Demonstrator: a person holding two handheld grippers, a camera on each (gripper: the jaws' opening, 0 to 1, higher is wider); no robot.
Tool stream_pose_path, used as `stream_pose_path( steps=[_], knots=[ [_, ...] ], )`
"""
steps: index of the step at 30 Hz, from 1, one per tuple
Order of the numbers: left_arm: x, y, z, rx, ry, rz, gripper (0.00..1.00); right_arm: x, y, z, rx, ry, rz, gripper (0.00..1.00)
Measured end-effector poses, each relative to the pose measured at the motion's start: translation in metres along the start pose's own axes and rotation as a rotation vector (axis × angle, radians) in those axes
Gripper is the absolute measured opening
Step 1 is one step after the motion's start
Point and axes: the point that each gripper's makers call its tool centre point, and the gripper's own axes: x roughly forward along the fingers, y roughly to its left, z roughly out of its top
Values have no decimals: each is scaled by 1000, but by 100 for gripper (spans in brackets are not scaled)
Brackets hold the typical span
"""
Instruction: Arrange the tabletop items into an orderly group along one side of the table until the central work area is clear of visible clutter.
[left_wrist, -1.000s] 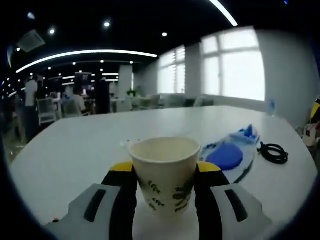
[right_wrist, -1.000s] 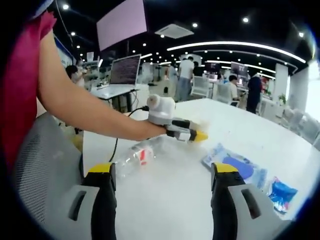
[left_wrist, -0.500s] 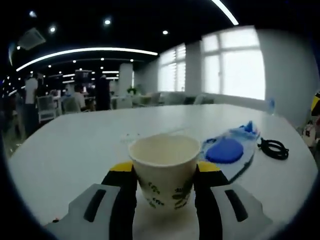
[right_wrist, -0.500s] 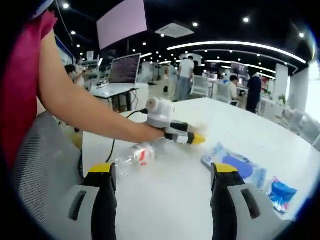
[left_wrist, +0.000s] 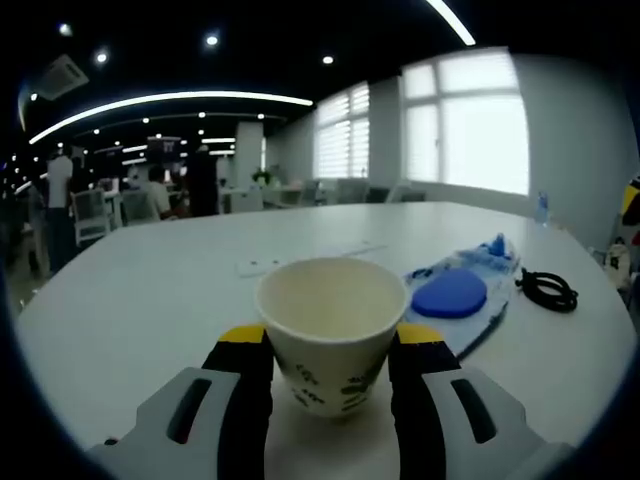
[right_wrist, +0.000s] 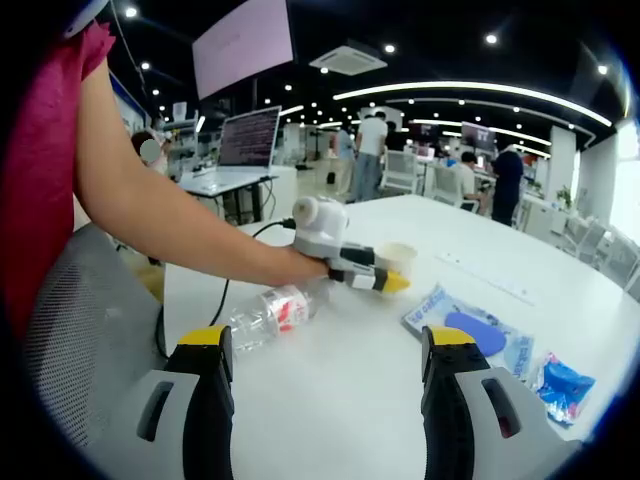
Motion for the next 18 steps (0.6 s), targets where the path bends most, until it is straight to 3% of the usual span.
stream_pose_path(
  steps=[18],
  knots=[
    [-4, 4, -4, -32, 13, 5, 48, 1, 0, -3, 5, 5, 1, 78]
  ],
)
